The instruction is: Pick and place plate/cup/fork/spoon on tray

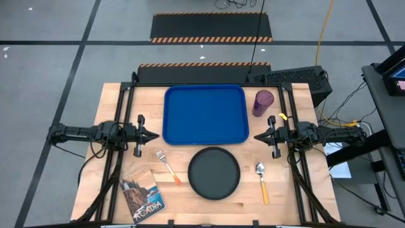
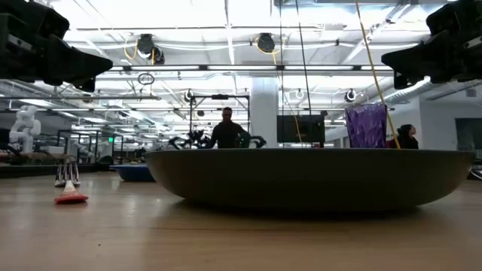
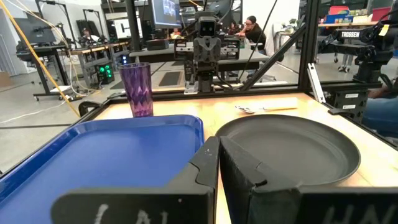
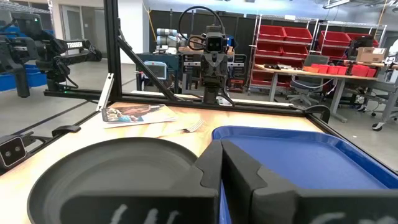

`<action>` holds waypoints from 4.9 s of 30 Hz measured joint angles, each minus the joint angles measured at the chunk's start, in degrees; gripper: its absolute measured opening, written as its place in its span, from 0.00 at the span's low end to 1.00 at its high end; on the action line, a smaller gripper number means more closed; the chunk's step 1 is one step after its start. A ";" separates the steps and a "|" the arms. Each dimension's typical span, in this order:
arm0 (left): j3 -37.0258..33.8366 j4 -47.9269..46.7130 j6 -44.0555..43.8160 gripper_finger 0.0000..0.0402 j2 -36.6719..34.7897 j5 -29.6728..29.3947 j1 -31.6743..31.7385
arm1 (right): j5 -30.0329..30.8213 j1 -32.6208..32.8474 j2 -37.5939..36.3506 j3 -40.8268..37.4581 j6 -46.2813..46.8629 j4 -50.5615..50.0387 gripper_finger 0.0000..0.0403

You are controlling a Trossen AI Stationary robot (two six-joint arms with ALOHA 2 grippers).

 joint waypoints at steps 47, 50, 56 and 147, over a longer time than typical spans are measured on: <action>0.00 -0.01 0.02 0.05 0.01 0.01 -0.02 | 0.01 0.02 0.01 0.02 0.00 0.00 0.00; 0.00 -0.01 0.02 0.05 -0.01 0.00 0.00 | 0.00 0.01 0.00 0.02 0.00 0.00 0.00; 0.00 -0.01 0.02 0.05 0.01 -0.01 0.00 | 0.02 0.01 0.00 0.02 0.00 0.00 0.00; 19.88 11.49 -7.72 0.05 16.01 -11.21 -0.84 | 19.34 -17.50 72.22 78.89 3.46 -81.02 0.18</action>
